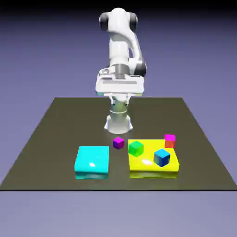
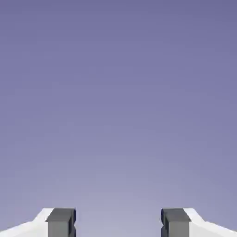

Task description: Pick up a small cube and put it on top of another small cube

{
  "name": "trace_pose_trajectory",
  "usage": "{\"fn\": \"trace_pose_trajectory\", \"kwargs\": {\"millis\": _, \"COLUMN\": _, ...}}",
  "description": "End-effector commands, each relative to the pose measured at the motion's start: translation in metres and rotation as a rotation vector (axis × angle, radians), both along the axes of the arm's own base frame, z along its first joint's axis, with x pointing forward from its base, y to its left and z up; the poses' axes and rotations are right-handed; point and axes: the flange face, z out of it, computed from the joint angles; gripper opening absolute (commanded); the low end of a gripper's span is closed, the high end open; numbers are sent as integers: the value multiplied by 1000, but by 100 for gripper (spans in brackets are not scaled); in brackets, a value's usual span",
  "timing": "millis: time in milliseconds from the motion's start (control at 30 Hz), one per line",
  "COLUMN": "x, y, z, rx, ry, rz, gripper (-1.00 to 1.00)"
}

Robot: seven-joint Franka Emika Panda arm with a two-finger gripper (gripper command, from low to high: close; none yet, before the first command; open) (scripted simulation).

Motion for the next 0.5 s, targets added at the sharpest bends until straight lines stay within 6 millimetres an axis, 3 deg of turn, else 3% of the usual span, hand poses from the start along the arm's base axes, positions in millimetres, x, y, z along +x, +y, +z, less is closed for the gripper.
{"fn": "trace_pose_trajectory", "kwargs": {"millis": 0, "x": -2, "y": 14, "z": 4, "rx": -30, "ry": -18, "rz": 24, "gripper": 0}}
{"fn": "trace_pose_trajectory", "kwargs": {"millis": 233, "x": -26, "y": 110, "z": 16, "rx": -234, "ry": -138, "rz": 205, "gripper": 0}}
{"fn": "trace_pose_trajectory", "kwargs": {"millis": 467, "x": -67, "y": 196, "z": -6, "rx": -433, "ry": -227, "rz": 405, "gripper": 0}}
